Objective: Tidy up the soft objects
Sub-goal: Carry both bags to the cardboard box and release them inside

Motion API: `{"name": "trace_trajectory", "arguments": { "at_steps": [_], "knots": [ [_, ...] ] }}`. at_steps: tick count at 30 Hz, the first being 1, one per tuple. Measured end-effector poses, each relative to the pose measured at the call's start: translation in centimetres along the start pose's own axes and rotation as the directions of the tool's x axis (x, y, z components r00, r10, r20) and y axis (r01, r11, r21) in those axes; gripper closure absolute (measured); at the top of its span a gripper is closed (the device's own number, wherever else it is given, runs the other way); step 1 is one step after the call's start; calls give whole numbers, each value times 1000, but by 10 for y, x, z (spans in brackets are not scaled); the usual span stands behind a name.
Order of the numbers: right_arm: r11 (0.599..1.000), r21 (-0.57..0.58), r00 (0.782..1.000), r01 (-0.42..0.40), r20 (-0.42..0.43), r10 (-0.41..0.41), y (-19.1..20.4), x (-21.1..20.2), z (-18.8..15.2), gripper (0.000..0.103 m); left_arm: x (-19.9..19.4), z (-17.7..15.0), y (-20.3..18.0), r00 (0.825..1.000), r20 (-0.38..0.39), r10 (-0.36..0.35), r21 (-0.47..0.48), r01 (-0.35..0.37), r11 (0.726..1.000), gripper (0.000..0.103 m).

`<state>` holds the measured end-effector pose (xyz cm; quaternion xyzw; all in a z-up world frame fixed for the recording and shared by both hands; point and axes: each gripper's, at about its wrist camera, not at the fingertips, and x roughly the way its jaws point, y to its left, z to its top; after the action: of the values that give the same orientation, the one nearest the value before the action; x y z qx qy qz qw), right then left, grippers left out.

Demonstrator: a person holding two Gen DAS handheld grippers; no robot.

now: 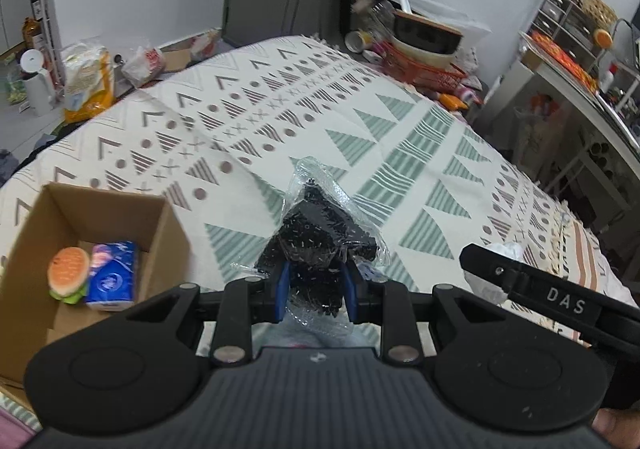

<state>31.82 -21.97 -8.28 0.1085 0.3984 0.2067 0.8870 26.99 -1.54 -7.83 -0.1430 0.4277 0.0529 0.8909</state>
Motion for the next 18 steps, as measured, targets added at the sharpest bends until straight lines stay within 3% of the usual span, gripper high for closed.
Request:
{"name": "trace_trajectory", "arguments": {
  "at_steps": [8,18],
  "knots": [
    [998,-61,999,-30,33,32,46,-12,7,52,-17,9,34,1000,28,15,-37,-14,999,76],
    [996,-47,995,-82,49,84,93,-11,4,52,-41,12,82,999,50,16,-89,-12,996,76]
  ]
}}
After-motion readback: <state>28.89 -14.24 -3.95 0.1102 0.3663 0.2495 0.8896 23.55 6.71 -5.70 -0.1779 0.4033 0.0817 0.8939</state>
